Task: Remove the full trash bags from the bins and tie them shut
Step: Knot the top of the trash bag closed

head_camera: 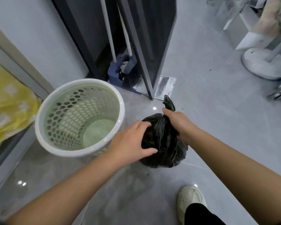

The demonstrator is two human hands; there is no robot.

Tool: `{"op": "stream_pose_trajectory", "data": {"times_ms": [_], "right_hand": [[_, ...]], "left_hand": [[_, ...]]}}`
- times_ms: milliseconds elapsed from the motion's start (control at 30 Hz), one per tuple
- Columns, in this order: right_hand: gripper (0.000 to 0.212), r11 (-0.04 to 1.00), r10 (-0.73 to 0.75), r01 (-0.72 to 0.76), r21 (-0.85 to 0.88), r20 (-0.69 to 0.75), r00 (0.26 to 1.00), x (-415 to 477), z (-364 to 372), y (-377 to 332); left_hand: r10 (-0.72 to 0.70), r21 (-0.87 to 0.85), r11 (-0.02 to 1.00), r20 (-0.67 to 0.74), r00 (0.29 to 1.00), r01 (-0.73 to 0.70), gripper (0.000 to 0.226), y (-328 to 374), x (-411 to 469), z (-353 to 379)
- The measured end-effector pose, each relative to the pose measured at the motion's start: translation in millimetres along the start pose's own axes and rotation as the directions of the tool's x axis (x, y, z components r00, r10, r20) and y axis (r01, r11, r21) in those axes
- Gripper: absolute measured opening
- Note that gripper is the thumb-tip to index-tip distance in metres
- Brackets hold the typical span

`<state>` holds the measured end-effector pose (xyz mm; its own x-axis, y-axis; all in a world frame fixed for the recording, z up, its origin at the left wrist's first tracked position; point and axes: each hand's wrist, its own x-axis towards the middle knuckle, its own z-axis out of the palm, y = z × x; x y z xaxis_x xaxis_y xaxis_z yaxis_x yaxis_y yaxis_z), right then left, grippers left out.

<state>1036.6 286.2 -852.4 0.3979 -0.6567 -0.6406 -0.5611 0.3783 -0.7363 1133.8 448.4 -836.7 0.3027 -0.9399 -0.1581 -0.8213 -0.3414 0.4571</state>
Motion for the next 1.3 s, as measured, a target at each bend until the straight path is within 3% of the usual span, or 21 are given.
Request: {"op": "stream_pose_trajectory", "data": {"times_ms": [200, 267, 333, 433, 533, 633, 700, 800, 867, 900, 967, 1033, 1133, 1200, 1300], "right_hand": [[0.057, 0.995, 0.053, -0.053, 0.083, 0.010, 0.999, 10.9, -12.6, 16.7], [0.056, 0.998, 0.032, -0.032, 0.054, 0.009, 0.999, 11.8, -15.8, 19.5], [0.058, 1.000, -0.012, 0.011, -0.022, -0.012, 1.000, 13.1, -21.7, 21.4], [0.057, 0.991, -0.083, 0.081, -0.105, -0.010, 0.997, 14.8, -34.1, 26.8], [0.055, 0.985, -0.092, 0.096, -0.140, 0.035, 0.995, 14.8, -40.0, 35.8], [0.055, 0.989, -0.096, 0.099, -0.106, 0.032, 0.995, 16.1, -43.6, 43.6], [0.049, 0.993, -0.099, 0.102, -0.063, 0.040, 0.994, 15.9, -47.7, 46.1], [0.044, 0.990, -0.121, 0.127, -0.065, 0.095, 0.988, 17.1, -52.4, 47.7], [0.042, 0.983, -0.141, 0.156, -0.101, 0.147, 0.979, 16.9, -51.4, 46.4], [0.042, 0.980, -0.147, 0.166, -0.112, 0.161, 0.976, 17.2, -50.6, 45.4], [0.043, 0.976, -0.161, 0.182, -0.119, 0.165, 0.973, 18.8, -49.5, 43.5], [0.045, 0.981, -0.162, 0.176, -0.075, 0.168, 0.972, 22.1, -52.0, 44.9], [0.038, 0.983, -0.177, 0.161, 0.093, 0.195, 0.965, 25.4, -61.9, 49.7], [0.030, 0.966, -0.227, 0.188, 0.178, 0.232, 0.946, 26.7, -71.5, 54.7], [0.043, 0.944, -0.303, 0.276, 0.182, 0.141, 0.942, 24.9, -83.7, 65.4]], "left_hand": [[0.102, 0.027, 0.994, -0.007, 0.995, -0.102, 0.099, 3.4, 37.0, 52.5], [0.104, -0.058, 0.993, -0.054, 0.993, -0.107, 0.080, 6.9, 45.2, 63.8], [-0.001, -0.310, 0.949, -0.154, 0.988, -0.048, 0.045, 9.9, 52.6, 70.5], [-0.212, -0.669, 0.741, -0.148, 0.966, 0.061, 0.030, 11.5, 66.0, 73.8], [-0.338, -0.758, 0.632, -0.086, 0.937, 0.158, 0.019, 15.3, 77.3, 75.1], [-0.315, -0.790, 0.580, 0.008, 0.949, 0.199, 0.018, 12.2, 73.8, 85.7], [-0.170, -0.732, 0.671, -0.002, 0.985, 0.114, 0.021, 3.4, 69.0, 91.6], [0.080, -0.516, 0.856, 0.069, 0.994, -0.033, 0.070, 0.5, 68.1, 91.0], [0.085, -0.413, 0.909, 0.070, 0.994, -0.048, 0.083, 6.5, 71.5, 92.4], [0.067, -0.419, 0.907, 0.040, 0.997, -0.044, 0.075, 9.4, 73.4, 95.4], [0.023, -0.521, 0.852, -0.047, 0.999, -0.044, 0.044, 14.4, 78.2, 99.2], [-0.025, -0.612, 0.790, -0.077, 0.997, -0.027, 0.036, 17.0, 83.4, 99.4], [-0.122, -0.717, 0.690, 0.017, 0.992, 0.097, 0.018, 16.3, 88.9, 100.9], [-0.233, -0.793, 0.569, 0.098, 0.967, 0.218, 0.016, 12.8, 91.9, 104.1], [-0.413, -0.831, 0.436, 0.157, 0.897, 0.346, 0.016, 12.7, 95.3, 106.6]]}}
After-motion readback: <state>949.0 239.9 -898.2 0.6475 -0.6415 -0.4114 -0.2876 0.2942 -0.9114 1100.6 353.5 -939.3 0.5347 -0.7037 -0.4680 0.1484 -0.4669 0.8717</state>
